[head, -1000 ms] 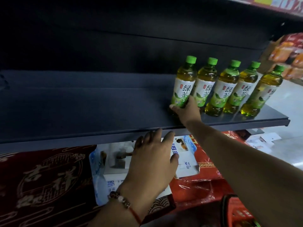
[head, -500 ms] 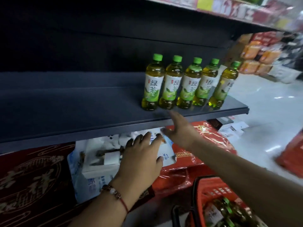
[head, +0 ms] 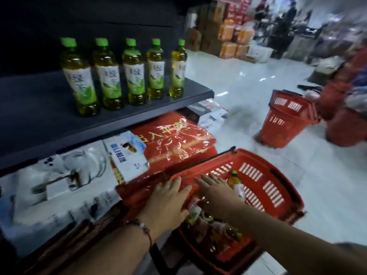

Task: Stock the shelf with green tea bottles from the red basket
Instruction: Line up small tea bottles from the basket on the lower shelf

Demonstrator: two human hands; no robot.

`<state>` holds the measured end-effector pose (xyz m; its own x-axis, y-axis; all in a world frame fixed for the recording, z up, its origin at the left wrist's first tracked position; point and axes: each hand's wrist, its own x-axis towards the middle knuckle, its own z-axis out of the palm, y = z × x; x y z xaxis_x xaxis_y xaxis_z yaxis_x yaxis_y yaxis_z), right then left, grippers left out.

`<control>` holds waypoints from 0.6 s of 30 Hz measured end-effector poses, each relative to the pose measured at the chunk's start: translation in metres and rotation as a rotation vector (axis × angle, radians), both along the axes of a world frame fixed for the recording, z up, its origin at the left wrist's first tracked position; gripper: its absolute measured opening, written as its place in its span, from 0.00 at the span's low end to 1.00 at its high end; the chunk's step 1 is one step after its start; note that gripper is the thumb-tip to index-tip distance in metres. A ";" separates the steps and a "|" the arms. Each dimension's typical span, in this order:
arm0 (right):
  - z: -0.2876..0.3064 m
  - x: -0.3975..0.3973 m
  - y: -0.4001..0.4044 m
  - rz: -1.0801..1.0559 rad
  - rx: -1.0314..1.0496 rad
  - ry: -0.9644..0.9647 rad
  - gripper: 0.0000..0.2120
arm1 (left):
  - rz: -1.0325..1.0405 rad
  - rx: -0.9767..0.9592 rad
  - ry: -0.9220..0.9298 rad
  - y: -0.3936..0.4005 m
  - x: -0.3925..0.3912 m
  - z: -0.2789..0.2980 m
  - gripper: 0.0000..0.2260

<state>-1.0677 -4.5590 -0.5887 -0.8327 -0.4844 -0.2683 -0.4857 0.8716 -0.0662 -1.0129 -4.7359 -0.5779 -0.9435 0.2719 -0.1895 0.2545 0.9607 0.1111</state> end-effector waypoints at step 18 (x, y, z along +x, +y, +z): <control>-0.124 -0.051 0.061 -0.331 -0.023 -0.169 0.41 | -0.048 -0.117 -0.021 0.037 -0.054 -0.061 0.32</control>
